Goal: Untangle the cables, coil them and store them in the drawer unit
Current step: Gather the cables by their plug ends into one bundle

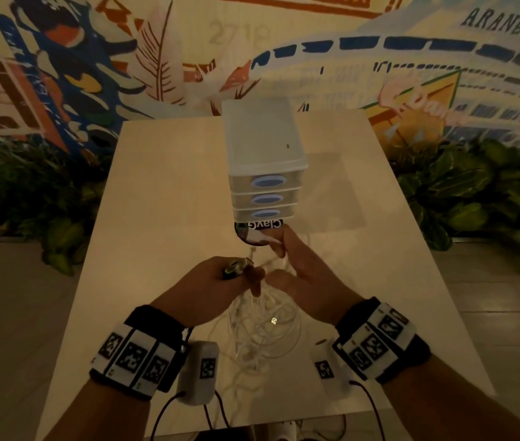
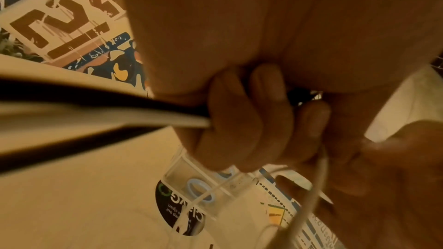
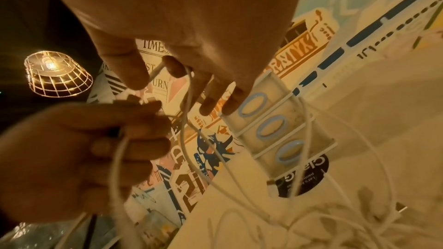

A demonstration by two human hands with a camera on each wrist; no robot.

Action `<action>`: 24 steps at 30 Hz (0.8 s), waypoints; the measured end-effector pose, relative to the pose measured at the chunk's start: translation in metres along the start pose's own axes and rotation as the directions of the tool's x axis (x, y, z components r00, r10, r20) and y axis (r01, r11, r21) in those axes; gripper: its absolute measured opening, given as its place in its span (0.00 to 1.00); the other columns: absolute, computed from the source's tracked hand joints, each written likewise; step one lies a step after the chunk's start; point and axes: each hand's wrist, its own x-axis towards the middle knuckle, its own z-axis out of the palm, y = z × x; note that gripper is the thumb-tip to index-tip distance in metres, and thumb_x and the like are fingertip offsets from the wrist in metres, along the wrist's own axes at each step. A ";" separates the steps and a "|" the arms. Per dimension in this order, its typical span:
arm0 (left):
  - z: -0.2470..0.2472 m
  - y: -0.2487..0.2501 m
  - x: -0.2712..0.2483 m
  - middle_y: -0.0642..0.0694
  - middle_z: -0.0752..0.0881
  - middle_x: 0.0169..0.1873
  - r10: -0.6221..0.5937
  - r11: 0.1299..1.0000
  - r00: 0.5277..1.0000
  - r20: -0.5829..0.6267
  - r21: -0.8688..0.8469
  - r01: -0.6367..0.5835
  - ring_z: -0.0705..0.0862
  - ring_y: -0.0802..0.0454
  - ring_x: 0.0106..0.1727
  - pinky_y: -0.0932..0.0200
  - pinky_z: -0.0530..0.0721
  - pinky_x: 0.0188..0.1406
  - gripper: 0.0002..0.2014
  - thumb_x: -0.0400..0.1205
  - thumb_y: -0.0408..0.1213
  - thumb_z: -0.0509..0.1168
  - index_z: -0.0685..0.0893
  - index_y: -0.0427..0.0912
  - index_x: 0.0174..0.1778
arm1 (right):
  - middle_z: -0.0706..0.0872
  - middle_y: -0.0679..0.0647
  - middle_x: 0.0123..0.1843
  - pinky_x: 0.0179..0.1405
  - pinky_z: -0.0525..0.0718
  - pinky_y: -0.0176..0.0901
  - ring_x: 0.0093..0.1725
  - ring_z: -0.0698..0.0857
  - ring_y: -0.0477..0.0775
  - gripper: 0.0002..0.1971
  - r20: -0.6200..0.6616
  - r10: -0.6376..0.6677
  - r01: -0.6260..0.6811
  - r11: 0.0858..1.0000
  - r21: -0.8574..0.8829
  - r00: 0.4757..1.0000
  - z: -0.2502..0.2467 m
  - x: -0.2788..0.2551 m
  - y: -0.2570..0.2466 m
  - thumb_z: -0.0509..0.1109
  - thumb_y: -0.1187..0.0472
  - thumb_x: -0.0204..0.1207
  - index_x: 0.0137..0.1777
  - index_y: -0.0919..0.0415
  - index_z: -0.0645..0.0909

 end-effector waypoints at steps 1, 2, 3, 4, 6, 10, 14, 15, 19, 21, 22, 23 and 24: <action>-0.001 0.001 0.000 0.61 0.76 0.16 -0.008 1.000 1.000 0.020 0.000 0.008 0.74 0.66 0.19 0.70 0.71 0.26 0.18 0.90 0.45 0.61 0.87 0.39 0.39 | 0.74 0.45 0.49 0.58 0.79 0.54 0.52 0.77 0.53 0.19 0.053 0.004 -0.003 1.000 -0.018 0.999 0.001 0.005 0.002 0.68 0.58 0.75 0.65 0.59 0.73; -0.002 0.002 -0.001 0.62 0.76 0.15 -0.017 1.000 0.999 0.030 -0.008 0.018 0.74 0.68 0.19 0.72 0.71 0.26 0.18 0.90 0.42 0.60 0.86 0.38 0.39 | 0.77 0.47 0.50 0.58 0.80 0.62 0.52 0.79 0.59 0.17 0.108 0.011 -0.009 1.000 -0.017 0.994 0.002 0.008 0.004 0.67 0.57 0.76 0.63 0.60 0.71; -0.003 0.000 -0.002 0.61 0.75 0.15 -0.023 1.000 0.999 0.028 -0.021 0.023 0.73 0.66 0.18 0.72 0.71 0.25 0.18 0.90 0.42 0.61 0.86 0.37 0.39 | 0.82 0.50 0.52 0.57 0.81 0.67 0.53 0.82 0.62 0.14 0.160 0.010 -0.007 1.000 -0.019 0.987 0.002 0.011 0.006 0.68 0.57 0.79 0.60 0.61 0.70; -0.004 -0.001 -0.003 0.59 0.74 0.14 -0.020 0.999 1.000 0.014 -0.039 0.020 0.72 0.64 0.18 0.71 0.70 0.23 0.19 0.90 0.44 0.61 0.85 0.36 0.39 | 0.86 0.54 0.52 0.56 0.83 0.65 0.53 0.84 0.61 0.12 0.199 0.007 -0.002 1.000 -0.024 0.980 0.002 0.014 0.009 0.68 0.58 0.83 0.57 0.63 0.70; -0.008 -0.008 -0.005 0.54 0.71 0.15 -0.015 0.998 0.999 -0.044 -0.058 0.012 0.66 0.59 0.17 0.69 0.67 0.22 0.19 0.89 0.48 0.61 0.87 0.38 0.41 | 0.88 0.55 0.48 0.51 0.84 0.41 0.50 0.87 0.46 0.09 0.172 0.019 -0.014 0.999 -0.031 0.985 -0.006 0.019 0.014 0.67 0.64 0.86 0.49 0.65 0.69; -0.013 -0.026 -0.006 0.54 0.68 0.19 -0.075 0.971 0.971 -0.226 -0.239 0.020 0.60 0.53 0.20 0.59 0.62 0.21 0.17 0.91 0.47 0.57 0.89 0.44 0.52 | 0.80 0.57 0.40 0.53 0.80 0.35 0.46 0.86 0.48 0.15 -0.105 0.033 -0.018 0.990 0.140 0.994 -0.029 0.026 0.023 0.63 0.72 0.87 0.41 0.61 0.64; -0.016 -0.036 -0.004 0.49 0.66 0.23 -0.166 0.880 0.922 -0.351 -0.474 -0.022 0.58 0.51 0.24 0.56 0.59 0.22 0.17 0.92 0.46 0.56 0.87 0.43 0.61 | 0.83 0.49 0.38 0.59 0.86 0.60 0.49 0.88 0.58 0.15 -0.182 0.057 -0.032 0.990 0.137 0.982 -0.041 0.030 0.041 0.64 0.63 0.84 0.39 0.51 0.63; -0.017 -0.036 -0.003 0.48 0.65 0.24 -0.166 0.865 0.923 -0.347 -0.501 -0.034 0.57 0.51 0.24 0.56 0.58 0.22 0.17 0.92 0.46 0.56 0.86 0.40 0.61 | 0.85 0.49 0.38 0.62 0.85 0.66 0.50 0.89 0.60 0.17 -0.182 0.068 -0.049 0.993 0.109 0.981 -0.042 0.028 0.042 0.64 0.63 0.84 0.38 0.48 0.63; -0.017 -0.030 -0.004 0.48 0.65 0.24 -0.157 0.832 0.934 -0.320 -0.553 -0.049 0.59 0.52 0.22 0.59 0.62 0.21 0.18 0.90 0.49 0.56 0.81 0.36 0.49 | 0.90 0.52 0.41 0.60 0.85 0.68 0.50 0.91 0.56 0.20 -0.179 0.078 -0.083 0.996 -0.022 0.981 -0.039 0.023 0.037 0.64 0.65 0.87 0.37 0.45 0.64; -0.015 -0.027 -0.005 0.49 0.65 0.23 -0.150 0.815 0.942 -0.300 -0.577 -0.054 0.59 0.52 0.21 0.59 0.64 0.20 0.18 0.90 0.50 0.57 0.78 0.39 0.45 | 0.91 0.52 0.42 0.59 0.85 0.66 0.50 0.91 0.51 0.18 -0.181 0.077 -0.087 0.995 -0.051 0.981 -0.037 0.022 0.034 0.65 0.65 0.87 0.38 0.49 0.64; -0.014 -0.025 -0.005 0.49 0.64 0.24 -0.154 0.803 0.946 -0.285 -0.594 -0.049 0.58 0.52 0.21 0.59 0.64 0.19 0.17 0.90 0.49 0.56 0.78 0.39 0.44 | 0.91 0.52 0.43 0.59 0.85 0.65 0.50 0.91 0.52 0.19 -0.181 0.071 -0.081 0.996 -0.049 0.981 -0.037 0.021 0.033 0.65 0.64 0.87 0.37 0.47 0.65; -0.013 -0.023 -0.004 0.50 0.64 0.24 -0.160 0.784 0.951 -0.265 -0.619 -0.040 0.57 0.52 0.22 0.60 0.63 0.19 0.17 0.91 0.49 0.56 0.77 0.40 0.44 | 0.91 0.52 0.43 0.59 0.86 0.64 0.51 0.91 0.53 0.21 -0.186 0.064 -0.072 0.997 -0.037 0.980 -0.036 0.021 0.031 0.65 0.64 0.88 0.36 0.42 0.65; -0.012 -0.021 -0.004 0.50 0.63 0.24 -0.165 0.760 0.957 -0.239 -0.650 -0.031 0.56 0.52 0.22 0.60 0.62 0.18 0.17 0.91 0.48 0.56 0.77 0.40 0.44 | 0.91 0.53 0.43 0.59 0.86 0.63 0.51 0.91 0.55 0.23 -0.192 0.057 -0.060 0.998 -0.008 0.980 -0.037 0.021 0.029 0.65 0.65 0.88 0.35 0.39 0.66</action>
